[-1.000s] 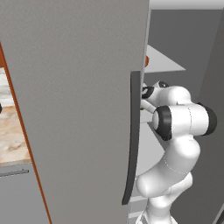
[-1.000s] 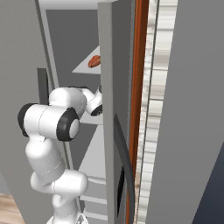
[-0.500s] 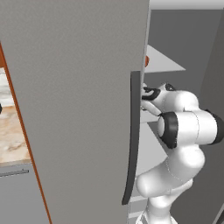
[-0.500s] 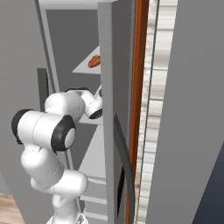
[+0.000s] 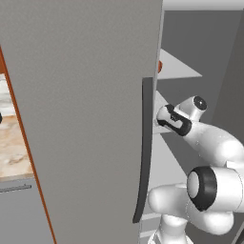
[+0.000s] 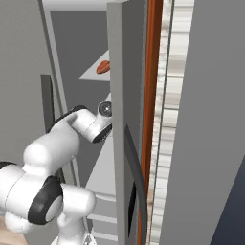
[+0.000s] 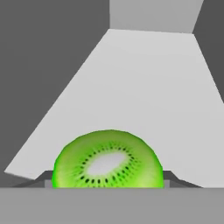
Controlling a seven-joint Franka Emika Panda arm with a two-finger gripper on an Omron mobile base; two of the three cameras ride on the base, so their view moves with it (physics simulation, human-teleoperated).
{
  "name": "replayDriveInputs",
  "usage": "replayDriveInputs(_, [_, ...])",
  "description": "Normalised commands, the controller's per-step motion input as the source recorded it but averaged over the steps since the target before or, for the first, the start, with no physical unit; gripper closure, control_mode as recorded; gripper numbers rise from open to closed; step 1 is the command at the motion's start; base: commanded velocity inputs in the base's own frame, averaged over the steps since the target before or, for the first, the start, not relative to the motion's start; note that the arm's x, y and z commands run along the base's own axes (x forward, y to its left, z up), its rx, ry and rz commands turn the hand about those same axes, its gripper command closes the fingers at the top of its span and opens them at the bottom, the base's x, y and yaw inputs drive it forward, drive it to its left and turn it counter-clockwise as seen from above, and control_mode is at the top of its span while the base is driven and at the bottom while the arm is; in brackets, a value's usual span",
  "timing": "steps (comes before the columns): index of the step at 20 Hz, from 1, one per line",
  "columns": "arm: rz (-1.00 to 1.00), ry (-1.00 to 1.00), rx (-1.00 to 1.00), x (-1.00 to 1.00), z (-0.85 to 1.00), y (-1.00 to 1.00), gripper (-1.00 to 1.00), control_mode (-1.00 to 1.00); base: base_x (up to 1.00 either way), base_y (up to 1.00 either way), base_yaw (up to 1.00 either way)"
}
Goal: Take the kiwi, sweet potato, and chicken drumstick from the freezer and place them in the bowl on the counter.
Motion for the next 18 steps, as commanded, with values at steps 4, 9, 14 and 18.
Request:
replayDriveInputs(4, [-0.01,0.00,0.00,-0.86,0.77,0.00,1.00,-1.00,0.00,0.00,0.00])
replayDriveInputs(9, [-0.01,0.00,0.00,-0.84,0.68,0.00,1.00,-1.00,0.00,0.00,0.00])
replayDriveInputs(14, [-0.02,0.00,0.00,-0.86,0.71,0.02,1.00,-1.00,0.00,0.00,0.00])
replayDriveInputs(18, [-0.07,0.03,-0.01,-0.79,0.74,0.14,1.00,-1.00,0.00,0.00,0.00])
